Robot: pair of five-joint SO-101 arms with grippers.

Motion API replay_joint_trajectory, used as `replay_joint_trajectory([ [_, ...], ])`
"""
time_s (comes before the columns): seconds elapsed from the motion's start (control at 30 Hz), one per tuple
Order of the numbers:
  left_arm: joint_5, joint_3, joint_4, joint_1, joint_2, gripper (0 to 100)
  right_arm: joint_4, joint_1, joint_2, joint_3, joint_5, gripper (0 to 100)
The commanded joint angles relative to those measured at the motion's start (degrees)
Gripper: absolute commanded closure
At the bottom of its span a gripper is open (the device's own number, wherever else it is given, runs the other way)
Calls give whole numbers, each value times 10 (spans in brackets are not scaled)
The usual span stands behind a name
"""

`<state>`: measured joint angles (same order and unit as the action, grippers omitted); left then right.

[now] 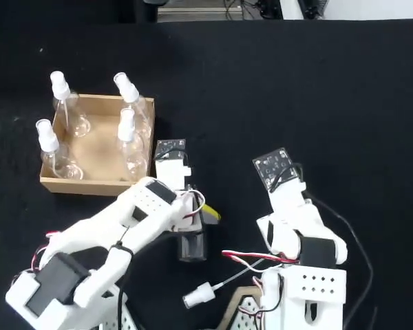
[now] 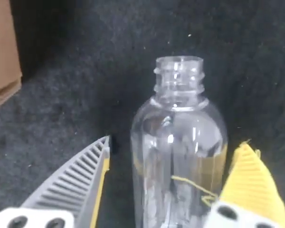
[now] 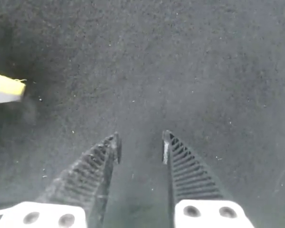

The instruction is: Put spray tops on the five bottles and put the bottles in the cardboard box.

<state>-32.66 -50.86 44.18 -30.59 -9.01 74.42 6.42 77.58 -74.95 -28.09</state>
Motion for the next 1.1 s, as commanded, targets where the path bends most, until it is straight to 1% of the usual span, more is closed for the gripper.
replay_joint_trajectory([
  [0.0, 2, 27, -8, -2, 16, 863, -1, 9, 17, 34, -3, 871],
  [0.03, 5, 27, -8, 0, 16, 962, -1, 9, 17, 36, -3, 871],
  [0.07, 5, 26, -5, 4, 16, 982, -1, 9, 17, 36, -4, 871],
  [0.13, 2, 23, 31, 17, 16, 900, -11, 9, 17, 36, -1, 871],
  [0.17, 2, 27, 52, 22, 15, 899, -22, 10, 17, 34, 0, 871],
  [0.27, 9, 62, 126, 47, 15, 963, -46, 11, 15, 32, 1, 872],
  [0.3, 26, 75, 148, 58, 16, 976, -47, 10, 12, 36, 1, 872],
  [0.33, 58, 84, 168, 66, 16, 970, -47, 10, 11, 40, 7, 871],
  [0.37, 106, 93, 185, 77, 16, 966, -44, 10, 10, 48, 23, 871],
  [0.43, 243, 103, 206, 97, 16, 972, -29, 7, 10, 67, 37, 871],
  [0.5, 394, 102, 207, 109, 16, 971, -4, 5, 8, 88, 9, 871],
  [0.53, 457, 101, 211, 109, 17, 971, 8, 5, 3, 101, -11, 871],
  [0.57, 509, 100, 213, 109, 21, 971, 18, 5, -6, 112, -27, 871],
  [0.6, 539, 95, 217, 105, 21, 971, 28, 5, -18, 124, -45, 871],
  [0.63, 551, 91, 221, 102, 20, 971, 34, 5, -31, 132, -64, 871],
  [0.73, 553, 77, 223, 84, 16, 971, 40, 5, -74, 145, -139, 871],
  [0.8, 554, 61, 218, 83, 16, 971, 41, 5, -93, 144, -203, 871],
  [0.93, 553, 15, 183, 84, -1, 972, 63, 5, -110, 145, -322, 871],
  [1.07, 556, -25, 194, 95, -81, 972, 91, 5, -110, 148, -384, 871],
])
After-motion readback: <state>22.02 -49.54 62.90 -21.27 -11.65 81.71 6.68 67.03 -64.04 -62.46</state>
